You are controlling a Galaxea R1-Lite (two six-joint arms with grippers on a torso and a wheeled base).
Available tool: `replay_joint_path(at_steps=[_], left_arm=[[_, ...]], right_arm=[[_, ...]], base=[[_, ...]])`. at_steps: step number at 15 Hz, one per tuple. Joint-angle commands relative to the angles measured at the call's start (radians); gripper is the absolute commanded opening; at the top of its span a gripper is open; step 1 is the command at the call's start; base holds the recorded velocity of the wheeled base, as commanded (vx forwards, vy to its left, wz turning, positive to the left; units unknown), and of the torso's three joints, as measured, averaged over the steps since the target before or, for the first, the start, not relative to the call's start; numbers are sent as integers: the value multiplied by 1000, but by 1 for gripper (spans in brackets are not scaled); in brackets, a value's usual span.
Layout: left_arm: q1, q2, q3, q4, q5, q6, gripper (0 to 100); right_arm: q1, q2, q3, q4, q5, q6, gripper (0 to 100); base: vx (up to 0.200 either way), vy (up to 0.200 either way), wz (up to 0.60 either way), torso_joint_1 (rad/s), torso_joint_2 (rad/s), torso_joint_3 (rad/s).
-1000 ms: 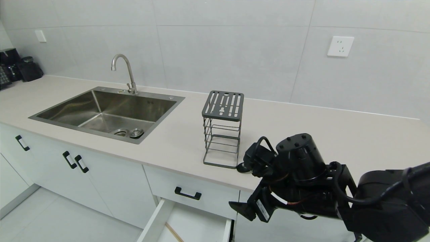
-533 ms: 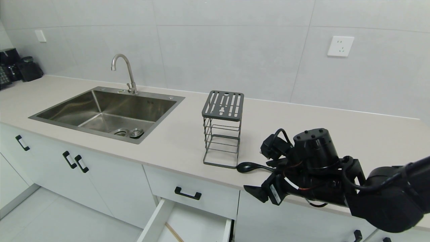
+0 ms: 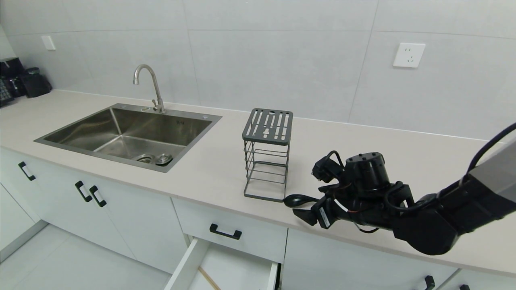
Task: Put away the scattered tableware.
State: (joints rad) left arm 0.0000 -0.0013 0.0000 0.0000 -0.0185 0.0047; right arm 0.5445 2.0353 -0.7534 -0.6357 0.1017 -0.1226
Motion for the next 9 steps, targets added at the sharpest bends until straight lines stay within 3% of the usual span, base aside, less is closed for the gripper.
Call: replay_joint_path(at_steps=[1,9], left_arm=[[0,1,0,0,0,0,100],[0,1,0,0,0,0,100]], right_arm=[[-24,71,-30,-2,1,-2,100],[-55,158,-81,-2,-2,1,100]], base=[[0,0,0,0,0,0],[0,0,0,0,0,0]])
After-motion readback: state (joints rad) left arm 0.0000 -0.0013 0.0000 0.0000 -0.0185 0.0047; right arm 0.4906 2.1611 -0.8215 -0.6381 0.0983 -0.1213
